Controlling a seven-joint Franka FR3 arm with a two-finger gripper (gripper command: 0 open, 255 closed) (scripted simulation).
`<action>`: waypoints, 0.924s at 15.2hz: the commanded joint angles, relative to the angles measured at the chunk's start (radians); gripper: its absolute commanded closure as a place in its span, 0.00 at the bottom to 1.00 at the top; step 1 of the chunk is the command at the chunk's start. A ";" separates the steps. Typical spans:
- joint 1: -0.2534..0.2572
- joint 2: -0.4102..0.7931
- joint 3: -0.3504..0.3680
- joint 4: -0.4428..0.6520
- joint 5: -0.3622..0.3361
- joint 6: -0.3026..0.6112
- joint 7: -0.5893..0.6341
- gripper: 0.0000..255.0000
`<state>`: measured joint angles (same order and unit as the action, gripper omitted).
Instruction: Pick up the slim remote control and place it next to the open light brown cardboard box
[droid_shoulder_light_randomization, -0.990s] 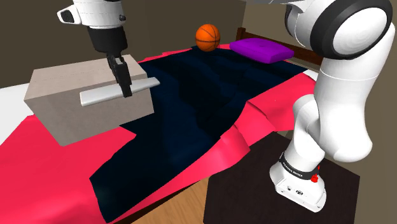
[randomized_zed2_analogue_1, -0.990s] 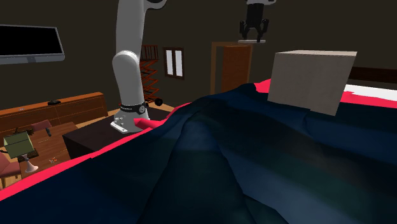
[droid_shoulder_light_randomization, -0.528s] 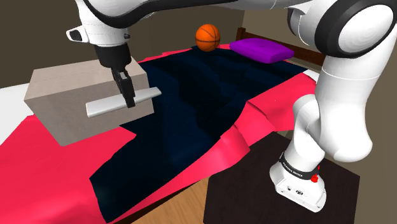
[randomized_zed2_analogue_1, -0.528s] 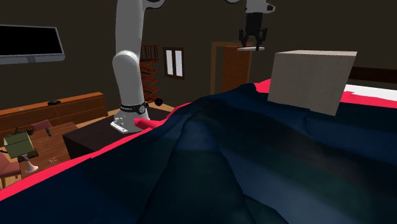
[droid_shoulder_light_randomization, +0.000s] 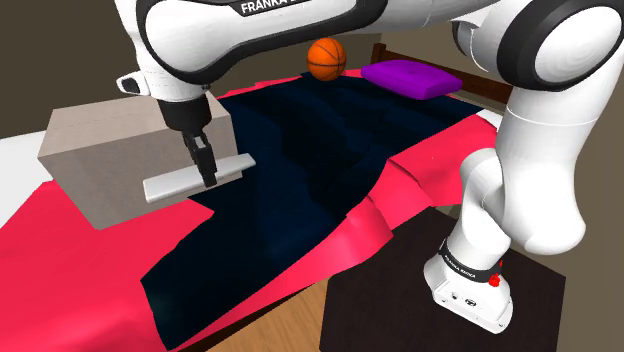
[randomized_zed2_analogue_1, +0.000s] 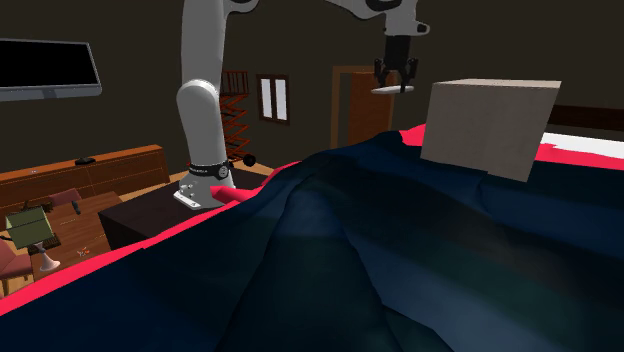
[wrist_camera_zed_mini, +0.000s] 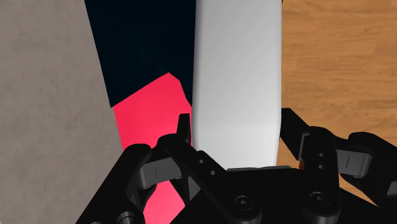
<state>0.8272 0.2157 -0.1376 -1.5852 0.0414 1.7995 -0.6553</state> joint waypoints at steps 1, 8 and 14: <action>-0.001 0.001 0.000 -0.026 0.001 0.027 -0.002 1.00; 0.000 0.012 0.001 -0.105 0.003 0.117 -0.005 1.00; 0.000 0.029 0.002 -0.163 0.007 0.192 -0.008 1.00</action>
<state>0.8261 0.2428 -0.1367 -1.7352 0.0475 1.9758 -0.6642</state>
